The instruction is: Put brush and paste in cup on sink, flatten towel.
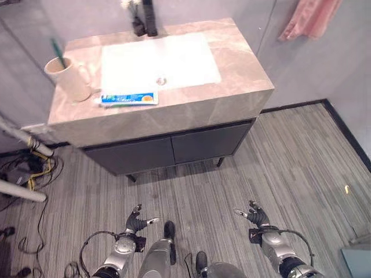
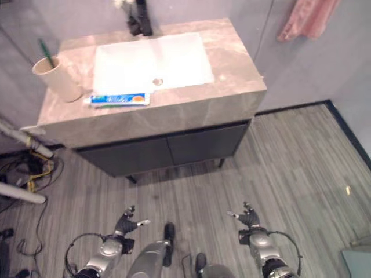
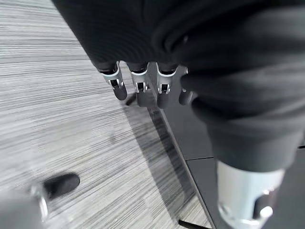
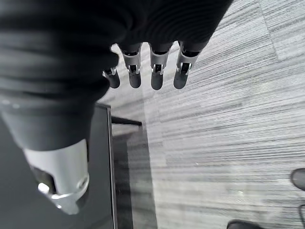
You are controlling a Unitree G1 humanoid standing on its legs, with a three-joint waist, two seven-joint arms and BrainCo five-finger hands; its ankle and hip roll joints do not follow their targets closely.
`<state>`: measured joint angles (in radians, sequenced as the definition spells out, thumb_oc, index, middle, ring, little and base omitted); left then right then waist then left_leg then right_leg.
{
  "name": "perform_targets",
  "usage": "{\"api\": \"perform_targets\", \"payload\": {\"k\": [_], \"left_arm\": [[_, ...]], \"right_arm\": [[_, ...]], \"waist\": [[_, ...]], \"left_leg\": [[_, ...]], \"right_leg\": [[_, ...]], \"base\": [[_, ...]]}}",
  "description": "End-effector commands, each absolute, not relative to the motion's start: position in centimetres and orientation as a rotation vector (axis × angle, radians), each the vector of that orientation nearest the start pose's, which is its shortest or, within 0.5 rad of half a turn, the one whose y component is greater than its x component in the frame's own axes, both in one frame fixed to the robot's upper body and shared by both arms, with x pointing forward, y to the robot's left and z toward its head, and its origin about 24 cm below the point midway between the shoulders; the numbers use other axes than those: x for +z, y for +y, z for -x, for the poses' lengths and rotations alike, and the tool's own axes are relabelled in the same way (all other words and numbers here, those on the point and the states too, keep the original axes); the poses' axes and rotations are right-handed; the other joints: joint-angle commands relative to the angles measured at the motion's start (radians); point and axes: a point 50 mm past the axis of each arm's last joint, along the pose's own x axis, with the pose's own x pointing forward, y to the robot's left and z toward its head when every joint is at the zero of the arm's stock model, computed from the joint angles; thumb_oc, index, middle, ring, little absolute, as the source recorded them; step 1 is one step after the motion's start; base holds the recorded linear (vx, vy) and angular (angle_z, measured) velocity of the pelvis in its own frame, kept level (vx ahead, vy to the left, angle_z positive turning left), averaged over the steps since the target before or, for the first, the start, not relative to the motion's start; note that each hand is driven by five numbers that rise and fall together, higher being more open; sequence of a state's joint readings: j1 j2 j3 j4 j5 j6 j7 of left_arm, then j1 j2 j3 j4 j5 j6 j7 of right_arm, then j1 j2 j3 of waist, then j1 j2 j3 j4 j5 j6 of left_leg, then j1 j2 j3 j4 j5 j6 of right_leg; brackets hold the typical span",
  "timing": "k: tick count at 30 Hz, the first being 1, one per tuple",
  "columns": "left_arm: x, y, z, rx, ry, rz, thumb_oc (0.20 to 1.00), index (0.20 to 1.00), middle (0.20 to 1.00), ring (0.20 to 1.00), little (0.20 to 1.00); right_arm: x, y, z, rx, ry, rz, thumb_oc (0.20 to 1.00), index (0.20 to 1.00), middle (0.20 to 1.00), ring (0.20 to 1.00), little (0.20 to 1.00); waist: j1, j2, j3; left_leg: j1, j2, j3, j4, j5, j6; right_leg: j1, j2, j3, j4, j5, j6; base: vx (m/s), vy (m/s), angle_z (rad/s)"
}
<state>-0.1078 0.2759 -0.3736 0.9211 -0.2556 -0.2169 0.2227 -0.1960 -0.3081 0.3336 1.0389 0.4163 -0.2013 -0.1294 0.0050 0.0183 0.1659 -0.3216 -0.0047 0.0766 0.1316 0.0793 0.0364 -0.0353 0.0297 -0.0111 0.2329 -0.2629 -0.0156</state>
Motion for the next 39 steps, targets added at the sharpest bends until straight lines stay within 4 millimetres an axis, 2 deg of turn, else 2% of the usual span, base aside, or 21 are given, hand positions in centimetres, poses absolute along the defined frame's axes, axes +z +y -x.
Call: {"api": "perform_targets", "payload": {"k": [1,2,4,5,6,7,8,9,11,14,15,16,18,21,22,24,27,30,32,35,39], "left_arm": [[-8.3,20.9,-22.1,0.082,0.476,-0.311,1.000,1.000,1.000,1.000,1.000],[-8.3,20.8,-22.1,0.082,0.476,-0.311,1.000,1.000,1.000,1.000,1.000],[-7.7,21.1,-22.1,0.065,0.447,-0.328,1.000,1.000,1.000,1.000,1.000],[-7.5,21.3,-22.1,0.065,0.441,-0.335,1.000,1.000,1.000,1.000,1.000],[-7.5,21.3,-22.1,0.065,0.441,-0.335,1.000,1.000,1.000,1.000,1.000],[-7.7,21.7,-21.7,0.060,0.454,-0.343,1.000,1.000,1.000,1.000,1.000],[-7.7,21.7,-21.7,0.060,0.454,-0.343,1.000,1.000,1.000,1.000,1.000],[-7.8,22.0,-21.8,0.069,0.459,-0.365,1.000,1.000,1.000,1.000,1.000],[-7.8,22.0,-21.8,0.073,0.464,-0.355,1.000,1.000,1.000,1.000,1.000],[-7.6,21.4,-22.8,0.057,0.448,-0.353,1.000,1.000,1.000,1.000,1.000],[-7.6,21.4,-22.8,0.057,0.448,-0.353,1.000,1.000,1.000,1.000,1.000],[-7.2,20.8,-23.4,0.045,0.420,-0.354,1.000,1.000,1.000,1.000,1.000],[-7.4,20.5,-23.2,0.025,0.433,-0.375,1.000,1.000,1.000,1.000,1.000],[-7.0,19.1,-24.4,-0.016,0.406,-0.363,1.000,1.000,1.000,1.000,1.000],[-6.7,18.7,-24.8,-0.036,0.390,-0.365,1.000,1.000,1.000,1.000,1.000],[-6.6,18.5,-24.9,-0.044,0.384,-0.368,1.000,1.000,1.000,1.000,1.000],[-6.4,18.1,-25.4,-0.049,0.377,-0.381,1.000,1.000,1.000,1.000,1.000],[-7.1,18.2,-24.9,-0.044,0.407,-0.401,1.000,1.000,1.000,1.000,1.000],[-7.4,18.5,-24.4,-0.038,0.424,-0.400,1.000,1.000,1.000,1.000,1.000],[-7.7,19.0,-23.8,-0.072,0.434,-0.439,1.000,1.000,1.000,1.000,1.000],[-8.0,19.8,-23.1,-0.068,0.452,-0.467,1.000,1.000,1.000,1.000,1.000]], "right_arm": [[-9.5,-22.3,-21.8,-0.130,0.604,0.149,1.000,1.000,1.000,1.000,1.000],[-9.5,-22.3,-21.8,-0.130,0.604,0.150,1.000,1.000,1.000,1.000,1.000],[-9.2,-22.1,-22.1,-0.101,0.585,0.166,1.000,1.000,1.000,1.000,1.000],[-9.0,-22.0,-22.3,-0.093,0.575,0.173,1.000,1.000,1.000,1.000,1.000],[-9.0,-22.0,-22.3,-0.093,0.575,0.173,1.000,1.000,1.000,1.000,1.000],[-8.8,-21.6,-22.4,-0.061,0.560,0.183,1.000,1.000,1.000,1.000,1.000],[-8.8,-21.6,-22.4,-0.061,0.560,0.183,1.000,1.000,1.000,1.000,1.000],[-8.7,-21.5,-22.5,-0.052,0.551,0.182,1.000,1.000,1.000,1.000,1.000],[-8.5,-21.6,-22.5,-0.044,0.543,0.183,1.000,1.000,1.000,1.000,1.000],[-8.5,-21.9,-22.5,-0.054,0.544,0.195,1.000,1.000,1.000,1.000,1.000],[-8.5,-21.9,-22.5,-0.054,0.544,0.195,1.000,1.000,1.000,1.000,1.000],[-8.6,-22.4,-21.9,-0.054,0.558,0.208,1.000,1.000,1.000,1.000,1.000],[-8.9,-22.4,-21.5,-0.052,0.572,0.213,1.000,1.000,1.000,1.000,1.000],[-8.4,-23.8,-21.7,-0.083,0.563,0.247,1.000,1.000,1.000,1.000,1.000],[-8.2,-24.4,-21.7,-0.094,0.555,0.253,1.000,1.000,1.000,1.000,1.000],[-8.1,-24.5,-21.8,-0.099,0.554,0.255,1.000,1.000,1.000,1.000,1.000],[-8.1,-25.0,-22.2,-0.111,0.564,0.298,1.000,1.000,1.000,1.000,1.000],[-8.1,-25.5,-21.8,-0.137,0.566,0.306,1.000,1.000,1.000,1.000,1.000],[-8.4,-25.5,-21.6,-0.124,0.580,0.322,1.000,1.000,1.000,1.000,1.000],[-9.1,-25.0,-20.8,-0.117,0.613,0.309,1.000,1.000,1.000,1.000,1.000],[-9.6,-24.1,-20.5,-0.088,0.630,0.299,1.000,1.000,1.000,1.000,1.000]], "waist": [[0.015,-0.047,-0.065],[0.017,-0.045,-0.067],[0.004,-0.019,-0.045],[-0.001,-0.002,-0.036],[0.000,-0.003,-0.034],[-0.022,0.017,-0.019],[-0.020,0.019,-0.021],[-0.040,0.018,-0.009],[-0.056,0.016,-0.004],[-0.087,-0.009,0.002],[-0.087,-0.006,0.006],[-0.095,-0.025,-0.003],[-0.094,-0.047,-0.010],[-0.087,-0.074,-0.003],[-0.079,-0.089,0.011],[-0.077,-0.092,0.015],[-0.068,-0.088,0.015],[-0.067,-0.061,-0.012],[-0.065,-0.048,-0.020],[-0.075,-0.024,-0.043],[-0.064,-0.018,-0.056]], "left_leg": [[-0.040,-0.061,0.047,0.179,-0.092,0.011],[-0.042,-0.059,0.048,0.176,-0.090,0.010],[0.064,-0.079,0.059,0.110,-0.115,0.042],[0.091,-0.072,0.063,0.087,-0.115,0.049],[0.093,-0.073,0.065,0.087,-0.115,0.049],[0.171,-0.074,0.052,0.031,-0.120,0.053],[0.169,-0.072,0.052,0.029,-0.118,0.052],[0.241,-0.074,0.056,-0.014,-0.123,0.048],[0.294,-0.075,0.051,-0.038,-0.144,0.034],[0.338,-0.083,0.018,-0.026,-0.177,0.004],[0.342,-0.081,0.017,-0.025,-0.180,0.004],[0.350,-0.062,0.001,0.013,-0.186,-0.019],[0.325,-0.045,-0.011,0.097,-0.149,-0.050],[0.194,-0.021,-0.033,0.365,-0.006,-0.113],[0.134,-0.022,-0.024,0.458,0.011,-0.120],[0.099,-0.016,-0.019,0.497,0.000,-0.116],[0.064,0.039,0.031,0.380,-0.011,-0.110],[0.127,0.154,0.085,-0.021,0.035,-0.130],[0.160,0.151,0.029,-0.049,0.034,-0.130],[0.216,0.116,0.043,-0.119,0.020,-0.124],[0.243,0.090,0.056,-0.143,0.004,-0.110]], "right_leg": [[0.056,-0.139,0.054,0.159,0.284,0.132],[0.054,-0.137,0.056,0.157,0.287,0.131],[-0.033,-0.151,0.040,0.346,0.451,0.138],[-0.067,-0.139,0.025,0.398,0.470,0.139],[-0.068,-0.141,0.026,0.402,0.467,0.139],[-0.139,-0.091,0.028,0.447,0.411,0.142],[-0.141,-0.089,0.029,0.444,0.415,0.141],[-0.233,-0.079,-0.013,0.379,0.339,0.131],[-0.278,-0.096,-0.058,0.217,0.291,0.126],[-0.314,-0.098,0.043,-0.035,0.344,0.148],[-0.307,-0.096,0.041,-0.040,0.346,0.148],[-0.270,-0.086,0.096,-0.058,0.361,0.158],[-0.226,-0.046,0.111,-0.072,0.350,0.123],[-0.160,-0.059,0.054,-0.126,0.355,0.083],[-0.136,-0.070,0.041,-0.144,0.356,0.064],[-0.124,-0.071,0.028,-0.154,0.352,0.057],[-0.091,-0.082,-0.003,-0.186,0.332,0.054],[-0.070,-0.088,-0.025,-0.200,0.301,0.086],[-0.072,-0.095,-0.020,-0.186,0.290,0.092],[-0.066,-0.112,-0.017,-0.183,0.293,0.107],[-0.050,-0.137,-0.008,-0.195,0.298,0.121]], "base": [[0.39,0.218,-0.23],[0.21,0.153,-0.05],[0.39,0.312,-0.07],[0.34,0.278,-0.12],[0.35,0.217,-0.06],[0.24,0.125,-0.11],[0.51,0.206,-0.13],[0.38,0.093,-0.23],[0.48,0.006,-0.46],[0.39,-0.132,-0.04],[0.39,-0.215,0.52],[0.39,-0.253,0.53],[0.37,-0.310,0.58],[0.20,-0.291,0.78],[0.13,-0.246,0.42],[0.11,-0.161,0.37],[0.13,-0.059,0.36],[0.23,0.104,0.32],[0.16,0.121,0.01],[0.16,0.161,-0.16],[0.10,0.153,0.03]]}}
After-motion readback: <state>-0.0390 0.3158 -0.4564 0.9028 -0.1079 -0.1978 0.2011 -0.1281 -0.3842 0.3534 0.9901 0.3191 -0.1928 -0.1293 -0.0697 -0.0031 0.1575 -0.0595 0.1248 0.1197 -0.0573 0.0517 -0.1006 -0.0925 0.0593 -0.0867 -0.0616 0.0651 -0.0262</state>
